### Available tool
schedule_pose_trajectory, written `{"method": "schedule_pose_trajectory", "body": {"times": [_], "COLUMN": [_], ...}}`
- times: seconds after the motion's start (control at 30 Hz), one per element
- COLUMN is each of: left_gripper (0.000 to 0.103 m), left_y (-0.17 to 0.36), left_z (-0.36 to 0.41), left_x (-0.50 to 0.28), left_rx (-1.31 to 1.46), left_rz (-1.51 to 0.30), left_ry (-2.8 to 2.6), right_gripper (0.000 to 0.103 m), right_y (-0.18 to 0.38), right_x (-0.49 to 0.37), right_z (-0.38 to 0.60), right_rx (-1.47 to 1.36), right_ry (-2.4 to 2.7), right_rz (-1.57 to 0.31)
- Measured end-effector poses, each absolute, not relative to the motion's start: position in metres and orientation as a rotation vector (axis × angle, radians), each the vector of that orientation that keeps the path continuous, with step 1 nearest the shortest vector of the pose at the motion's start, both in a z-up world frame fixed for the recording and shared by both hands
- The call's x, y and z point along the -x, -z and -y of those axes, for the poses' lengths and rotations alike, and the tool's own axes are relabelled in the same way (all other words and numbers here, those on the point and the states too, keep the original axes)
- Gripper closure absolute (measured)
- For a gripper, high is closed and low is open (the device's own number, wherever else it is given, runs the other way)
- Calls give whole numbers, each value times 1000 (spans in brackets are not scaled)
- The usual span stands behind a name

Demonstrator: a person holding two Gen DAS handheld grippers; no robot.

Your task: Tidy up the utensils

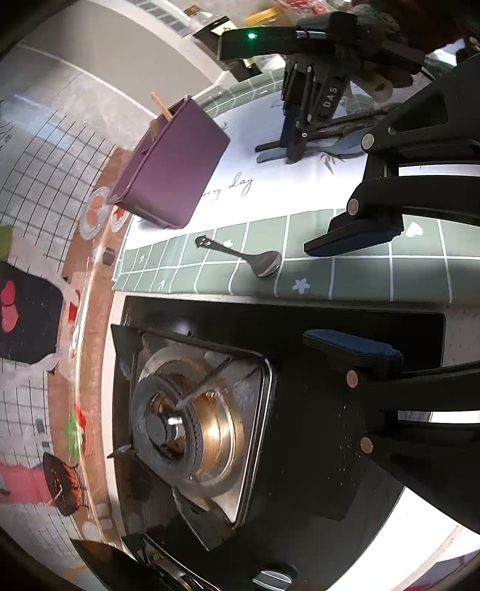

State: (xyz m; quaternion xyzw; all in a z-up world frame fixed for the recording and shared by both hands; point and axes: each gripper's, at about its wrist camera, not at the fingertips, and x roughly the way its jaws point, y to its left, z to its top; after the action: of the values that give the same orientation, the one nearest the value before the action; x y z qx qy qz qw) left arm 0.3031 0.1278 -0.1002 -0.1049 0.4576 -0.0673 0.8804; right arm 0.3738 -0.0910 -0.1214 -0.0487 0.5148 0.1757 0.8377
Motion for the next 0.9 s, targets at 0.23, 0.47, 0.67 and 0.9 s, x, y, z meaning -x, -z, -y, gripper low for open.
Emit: {"method": "schedule_pose_trajectory", "body": {"times": [0.23,0.47,0.67,0.9], "left_gripper": [60,42,43,61], "left_y": [102,101,111,127], "left_z": [-121,-108,-86,-69], "left_x": [-302,-309,-336,-365], "left_rx": [229,190,78,-44], "left_rz": [-941,-906,-917,-971], "left_ry": [174,240,253,242], "right_gripper": [82,93,93,93], "right_y": [123,118,76,60], "right_x": [-373,-366,-339,-324], "right_z": [71,65,123,176], "right_rx": [171,177,11,-143], "right_ry": [-284,-315,-314,-254], "right_rz": [-1069,-1019,-917,-904]}}
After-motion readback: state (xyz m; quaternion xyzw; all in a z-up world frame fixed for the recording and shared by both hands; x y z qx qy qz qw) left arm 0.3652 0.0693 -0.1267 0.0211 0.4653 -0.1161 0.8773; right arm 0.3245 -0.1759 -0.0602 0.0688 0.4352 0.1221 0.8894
